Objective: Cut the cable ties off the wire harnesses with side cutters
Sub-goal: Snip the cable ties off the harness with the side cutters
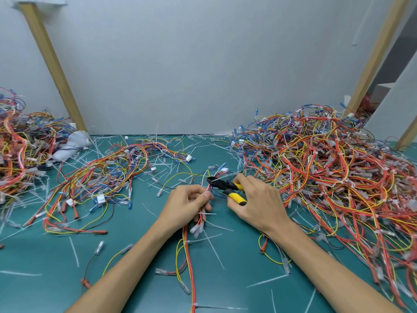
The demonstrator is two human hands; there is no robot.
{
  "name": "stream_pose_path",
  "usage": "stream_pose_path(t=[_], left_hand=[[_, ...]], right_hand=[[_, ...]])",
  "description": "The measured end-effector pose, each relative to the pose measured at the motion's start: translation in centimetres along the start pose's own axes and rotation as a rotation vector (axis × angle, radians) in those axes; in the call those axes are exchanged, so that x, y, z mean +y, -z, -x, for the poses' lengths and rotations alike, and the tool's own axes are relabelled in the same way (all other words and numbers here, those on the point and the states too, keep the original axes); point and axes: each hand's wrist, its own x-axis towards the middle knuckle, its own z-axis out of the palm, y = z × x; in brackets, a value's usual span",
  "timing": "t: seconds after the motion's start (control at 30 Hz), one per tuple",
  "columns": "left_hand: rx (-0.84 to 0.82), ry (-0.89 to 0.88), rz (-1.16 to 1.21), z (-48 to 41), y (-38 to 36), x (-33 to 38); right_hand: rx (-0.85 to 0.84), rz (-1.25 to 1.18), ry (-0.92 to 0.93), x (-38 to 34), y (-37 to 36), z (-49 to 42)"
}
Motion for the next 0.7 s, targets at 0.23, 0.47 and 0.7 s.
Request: stream_pose_path(t=[0.23, 0.47, 0.7], left_hand=[[0.000, -0.009, 0.013, -0.09, 0.09, -0.28], [-0.014, -0.048, 0.030, -0.14, -0.02, -0.53], [-0.010, -0.041, -0.002, -0.15, -0.14, -0.73]], right_hand=[[-0.106, -0.031, -0.067, 0.42, -0.40, -0.20], [-0.059, 0.206, -0.088, 0.11, -0.30, 0.10], [-0.023, 0.205, -0.078, 0.54, -0.59, -0.05]])
